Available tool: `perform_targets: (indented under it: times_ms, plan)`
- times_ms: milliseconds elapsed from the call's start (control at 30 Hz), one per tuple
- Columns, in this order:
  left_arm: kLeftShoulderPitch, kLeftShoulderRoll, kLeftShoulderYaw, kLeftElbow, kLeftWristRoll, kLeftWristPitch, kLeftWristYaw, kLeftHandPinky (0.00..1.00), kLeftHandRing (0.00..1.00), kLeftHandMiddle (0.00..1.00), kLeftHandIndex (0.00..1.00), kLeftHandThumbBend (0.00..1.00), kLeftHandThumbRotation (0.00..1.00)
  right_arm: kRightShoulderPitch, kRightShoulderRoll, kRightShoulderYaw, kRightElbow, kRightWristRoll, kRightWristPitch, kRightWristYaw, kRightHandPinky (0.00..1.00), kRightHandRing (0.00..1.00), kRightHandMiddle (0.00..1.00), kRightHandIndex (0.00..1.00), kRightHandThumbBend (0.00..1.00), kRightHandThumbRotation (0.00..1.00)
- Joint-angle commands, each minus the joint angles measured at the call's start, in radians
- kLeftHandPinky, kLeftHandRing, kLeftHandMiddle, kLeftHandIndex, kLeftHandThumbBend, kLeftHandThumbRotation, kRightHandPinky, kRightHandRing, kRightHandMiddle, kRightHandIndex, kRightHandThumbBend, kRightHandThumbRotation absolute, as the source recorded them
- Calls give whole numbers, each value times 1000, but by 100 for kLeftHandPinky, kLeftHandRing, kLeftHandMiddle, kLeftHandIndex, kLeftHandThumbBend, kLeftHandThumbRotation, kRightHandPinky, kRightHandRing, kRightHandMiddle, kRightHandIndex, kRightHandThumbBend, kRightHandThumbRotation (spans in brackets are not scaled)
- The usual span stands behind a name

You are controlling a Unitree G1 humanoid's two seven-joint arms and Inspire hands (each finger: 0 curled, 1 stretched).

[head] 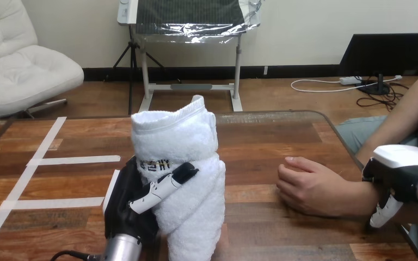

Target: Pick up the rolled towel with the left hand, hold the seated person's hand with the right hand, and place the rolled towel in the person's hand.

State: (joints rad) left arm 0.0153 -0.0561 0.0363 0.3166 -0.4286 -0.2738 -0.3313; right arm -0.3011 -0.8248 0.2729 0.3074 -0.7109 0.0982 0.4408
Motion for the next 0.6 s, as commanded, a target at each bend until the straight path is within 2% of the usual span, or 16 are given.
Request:
perform_targets:
  times_ms: [0,400,467,567]
  plan:
    - [-121,-16,19,24,-6,17,-10,35,39,44,47,93,8,0,-6,-49,-63,18,20,-24,29,41,48,48,75,0]
    - [-188,-9,40,92,11,111,28,34,37,42,46,96,7,40,-1,-98,-132,39,48,-58,33,45,52,49,77,0]
    - [-253,3,46,171,22,149,27,34,37,42,46,97,7,68,-3,-128,-179,45,58,-68,32,43,50,50,78,0]
    - [-295,10,51,227,24,165,13,34,37,42,47,96,7,84,-2,-145,-206,49,68,-71,28,38,47,50,78,0]
